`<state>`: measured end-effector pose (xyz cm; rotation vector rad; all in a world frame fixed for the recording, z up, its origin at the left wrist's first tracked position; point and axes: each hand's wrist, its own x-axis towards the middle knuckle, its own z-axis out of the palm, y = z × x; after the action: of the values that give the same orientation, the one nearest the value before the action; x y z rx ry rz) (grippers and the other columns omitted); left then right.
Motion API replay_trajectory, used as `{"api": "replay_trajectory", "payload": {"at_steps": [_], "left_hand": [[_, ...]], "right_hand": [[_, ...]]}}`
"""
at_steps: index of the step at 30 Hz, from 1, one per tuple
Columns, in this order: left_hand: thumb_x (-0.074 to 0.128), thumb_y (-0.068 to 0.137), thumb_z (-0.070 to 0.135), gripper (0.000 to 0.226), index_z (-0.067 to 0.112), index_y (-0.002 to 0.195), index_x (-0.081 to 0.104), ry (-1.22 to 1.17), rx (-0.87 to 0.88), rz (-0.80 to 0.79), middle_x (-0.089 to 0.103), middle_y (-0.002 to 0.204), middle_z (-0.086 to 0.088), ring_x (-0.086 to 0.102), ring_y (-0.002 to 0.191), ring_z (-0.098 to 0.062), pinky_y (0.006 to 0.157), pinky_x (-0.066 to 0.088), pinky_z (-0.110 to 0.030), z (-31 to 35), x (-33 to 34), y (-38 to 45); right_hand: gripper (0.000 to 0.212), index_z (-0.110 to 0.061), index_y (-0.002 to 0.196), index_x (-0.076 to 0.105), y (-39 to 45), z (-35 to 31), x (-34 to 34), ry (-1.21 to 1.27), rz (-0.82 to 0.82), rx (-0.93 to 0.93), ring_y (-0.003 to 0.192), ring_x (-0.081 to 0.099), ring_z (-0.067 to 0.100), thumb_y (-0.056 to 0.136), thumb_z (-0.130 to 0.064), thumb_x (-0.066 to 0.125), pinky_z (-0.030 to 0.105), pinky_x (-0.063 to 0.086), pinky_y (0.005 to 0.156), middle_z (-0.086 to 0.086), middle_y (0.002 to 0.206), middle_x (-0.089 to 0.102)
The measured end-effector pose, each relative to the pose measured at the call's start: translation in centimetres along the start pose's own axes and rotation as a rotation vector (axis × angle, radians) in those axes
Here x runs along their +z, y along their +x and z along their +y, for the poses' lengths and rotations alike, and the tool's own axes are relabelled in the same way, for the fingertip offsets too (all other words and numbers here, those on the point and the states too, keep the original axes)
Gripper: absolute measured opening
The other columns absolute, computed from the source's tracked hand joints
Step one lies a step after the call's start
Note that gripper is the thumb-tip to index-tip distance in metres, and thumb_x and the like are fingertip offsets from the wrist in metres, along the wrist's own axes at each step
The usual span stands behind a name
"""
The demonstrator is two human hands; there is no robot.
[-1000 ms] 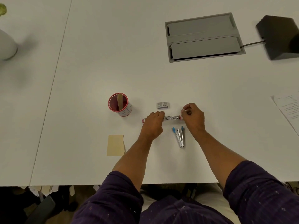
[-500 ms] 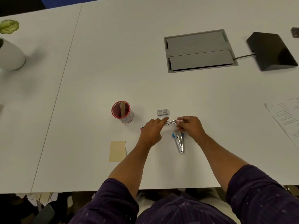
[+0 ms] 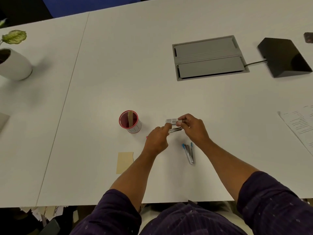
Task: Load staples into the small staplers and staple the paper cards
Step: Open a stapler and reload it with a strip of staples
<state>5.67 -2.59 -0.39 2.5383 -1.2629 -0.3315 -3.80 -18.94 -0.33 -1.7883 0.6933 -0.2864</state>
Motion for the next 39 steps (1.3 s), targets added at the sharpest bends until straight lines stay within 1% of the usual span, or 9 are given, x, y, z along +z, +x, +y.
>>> {"api": "replay_trajectory", "payload": {"at_steps": [7,12,15,18,24,28,32,36,39], "left_hand": [[0.068,0.082,0.002,0.05,0.02,0.121,0.042,-0.06,-0.003,0.002,0.066,0.083,-0.006,0.049,0.062,-0.017,0.046,0.046,-0.031,-0.1,-0.6,0.6],[0.071,0.081,0.001,0.056,0.023,0.12,0.038,-0.08,0.041,0.048,0.064,0.078,-0.004,0.046,0.06,-0.014,0.045,0.028,-0.015,0.3,-0.7,1.0],[0.069,0.084,0.004,0.051,0.024,0.118,0.038,-0.108,0.031,0.053,0.065,0.079,-0.004,0.049,0.061,-0.014,0.044,0.042,-0.024,0.4,-0.6,1.1],[0.067,0.086,0.007,0.045,0.024,0.115,0.037,-0.128,0.019,0.049,0.064,0.079,-0.003,0.053,0.061,-0.016,0.049,0.054,-0.037,0.6,-0.7,1.3],[0.067,0.088,0.009,0.043,0.024,0.115,0.037,-0.148,0.038,0.036,0.061,0.078,-0.002,0.053,0.062,-0.015,0.05,0.052,-0.034,0.6,-0.8,1.5],[0.065,0.091,0.014,0.041,0.027,0.115,0.035,-0.137,0.025,0.037,0.057,0.077,0.002,0.051,0.061,-0.014,0.049,0.05,-0.033,0.6,-1.0,1.4],[0.064,0.093,0.017,0.035,0.027,0.111,0.035,-0.139,0.042,0.043,0.057,0.075,0.0,0.05,0.059,-0.015,0.048,0.048,-0.032,0.6,-1.4,1.6],[0.064,0.093,0.018,0.034,0.027,0.11,0.035,-0.158,0.054,0.069,0.056,0.075,0.0,0.051,0.059,-0.016,0.047,0.051,-0.036,0.9,-1.8,1.6],[0.063,0.092,0.017,0.033,0.026,0.109,0.036,-0.181,0.078,0.091,0.059,0.077,-0.002,0.055,0.063,-0.019,0.051,0.054,-0.042,0.9,-2.2,1.5]], "right_hand": [[0.014,-0.016,0.099,0.079,0.3,0.0,0.9,-0.19,-0.145,-0.188,0.089,0.065,0.015,0.086,-0.012,0.08,0.036,0.055,0.085,-0.003,0.093,0.069],[0.017,-0.016,0.103,0.081,0.8,-0.1,0.7,-0.264,-0.16,-0.196,0.091,0.064,0.021,0.086,-0.015,0.08,0.044,0.055,0.085,0.002,0.095,0.067],[0.017,-0.017,0.102,0.081,0.8,-0.5,0.4,-0.249,-0.183,-0.203,0.09,0.064,0.019,0.086,-0.014,0.08,0.039,0.055,0.084,0.0,0.092,0.068],[0.018,-0.017,0.102,0.081,0.7,-0.8,0.0,-0.146,-0.172,-0.176,0.09,0.067,0.011,0.085,-0.01,0.08,0.028,0.055,0.084,-0.003,0.093,0.072],[0.018,-0.016,0.101,0.082,0.8,-1.0,-0.7,-0.153,-0.204,-0.136,0.088,0.067,0.013,0.084,-0.011,0.082,0.025,0.053,0.08,0.0,0.093,0.072],[0.019,-0.014,0.102,0.081,1.1,-0.9,-1.3,-0.233,-0.208,-0.165,0.08,0.061,0.005,0.084,-0.009,0.081,0.017,0.044,0.073,-0.001,0.088,0.068],[0.018,-0.013,0.1,0.081,1.2,-1.3,-2.1,-0.192,-0.178,-0.091,0.085,0.067,0.017,0.082,-0.008,0.083,0.03,0.053,0.079,-0.001,0.091,0.072],[0.016,-0.014,0.1,0.081,1.1,-1.9,-2.6,-0.175,-0.153,-0.136,0.085,0.067,0.008,0.085,-0.012,0.081,0.023,0.051,0.079,-0.004,0.092,0.075],[0.016,-0.012,0.1,0.082,1.0,-2.5,-2.7,-0.189,-0.163,-0.205,0.082,0.066,0.013,0.084,-0.012,0.082,0.024,0.05,0.074,0.0,0.089,0.072]]}}
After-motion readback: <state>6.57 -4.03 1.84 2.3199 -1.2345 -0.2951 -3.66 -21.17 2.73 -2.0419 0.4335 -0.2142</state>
